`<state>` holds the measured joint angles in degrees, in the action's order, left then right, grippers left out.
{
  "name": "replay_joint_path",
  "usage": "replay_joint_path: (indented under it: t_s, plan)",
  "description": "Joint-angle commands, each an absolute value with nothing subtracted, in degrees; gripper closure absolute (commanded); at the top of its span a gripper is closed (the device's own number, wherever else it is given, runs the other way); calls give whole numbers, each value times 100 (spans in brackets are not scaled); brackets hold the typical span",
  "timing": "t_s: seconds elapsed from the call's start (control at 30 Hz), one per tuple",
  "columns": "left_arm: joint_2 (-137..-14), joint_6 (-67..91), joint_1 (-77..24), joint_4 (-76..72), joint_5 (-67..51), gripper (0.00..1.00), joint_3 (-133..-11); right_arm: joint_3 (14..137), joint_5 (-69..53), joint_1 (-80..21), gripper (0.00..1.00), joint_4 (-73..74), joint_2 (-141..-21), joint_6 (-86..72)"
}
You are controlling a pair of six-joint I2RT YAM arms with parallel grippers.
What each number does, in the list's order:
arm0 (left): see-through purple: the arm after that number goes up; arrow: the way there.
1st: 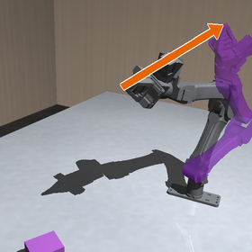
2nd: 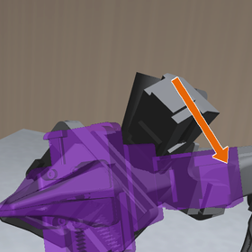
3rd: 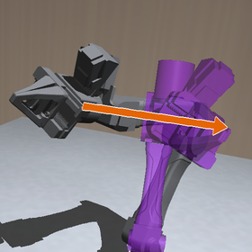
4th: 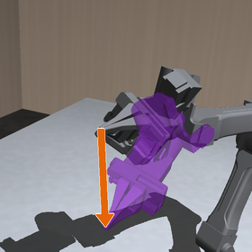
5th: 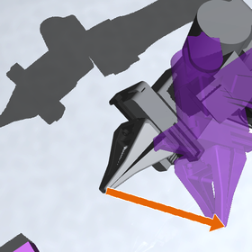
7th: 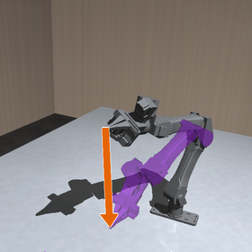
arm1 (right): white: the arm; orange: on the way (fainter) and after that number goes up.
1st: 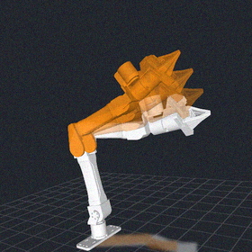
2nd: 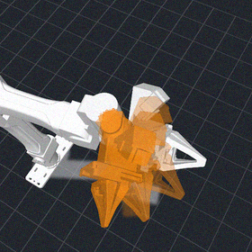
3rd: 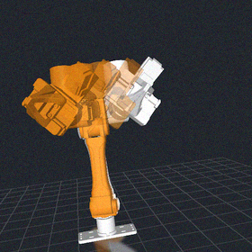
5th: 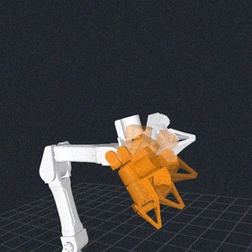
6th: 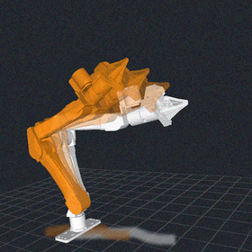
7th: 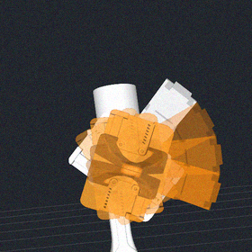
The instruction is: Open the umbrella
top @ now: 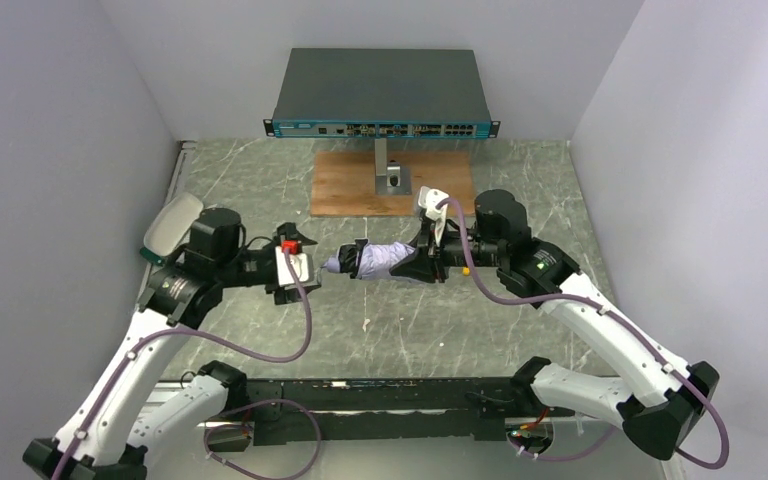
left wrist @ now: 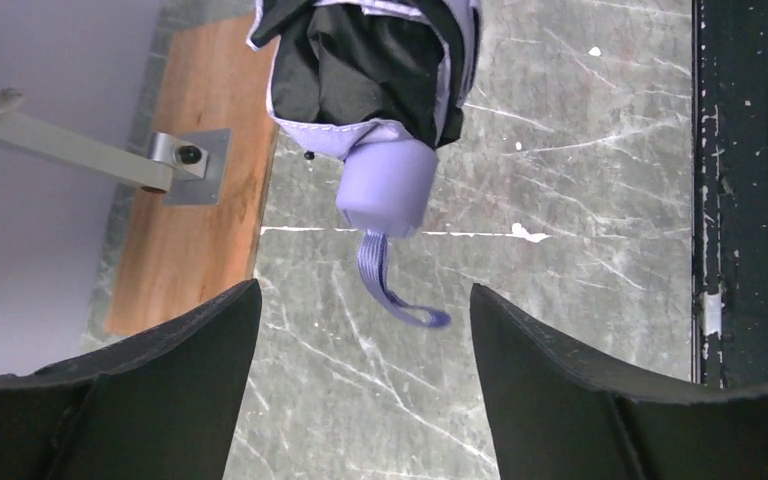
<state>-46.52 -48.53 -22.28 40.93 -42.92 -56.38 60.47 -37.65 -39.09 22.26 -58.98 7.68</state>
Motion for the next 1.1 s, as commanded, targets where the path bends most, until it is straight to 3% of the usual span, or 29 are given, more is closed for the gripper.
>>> replay_joint_path:
  t_s: [0.0, 0.17, 0.3, 0.6, 0.63, 0.67, 0.7, 0.73, 0.77, 0.9, 1.07]
  plan:
    - [-4936, -4473, -2528, 3538, -3901, 28, -5487, 6511, -4175, -3908, 100, 1927, -5744, 709]
    - [-5094, -4226, -2581, 3333, -3988, 58, -5455, 6683, -4116, -3900, 100, 2149, -5719, 930]
    - [-5148, -4373, -2558, 3717, -3687, 99, -5501, 6642, -3997, -3841, 100, 2355, -5624, 1034]
    - [-4518, -6134, -647, 4827, -3958, 100, -5120, 6354, -3724, -3508, 100, 3058, -5202, 1562]
    - [-4544, -6239, -627, 4916, -3963, 95, -5149, 6301, -3732, -3500, 100, 3034, -5180, 1542]
    - [-4581, -6276, -624, 4989, -4014, 74, -5276, 6279, -3727, -3507, 100, 3017, -5211, 1492]
    - [-4632, -6259, -631, 5076, -4138, 38, -5413, 6287, -3720, -3509, 100, 3014, -5271, 1434]
    - [-4677, -6124, -655, 5084, -4235, 10, -5570, 6317, -3711, -3506, 100, 3041, -5365, 1380]
    - [-4722, -5974, -708, 5048, -4300, 2, -5724, 6359, -3707, -3506, 100, 3073, -5503, 1339]
    - [-5102, -5604, -1607, 5234, -3841, 1, -6381, 6498, -3498, -3507, 100, 3201, -5824, 1219]
    - [-5773, -5269, -3054, 5404, -2856, 16, -6898, 6650, -3538, -3511, 100, 3297, -6046, 1245]
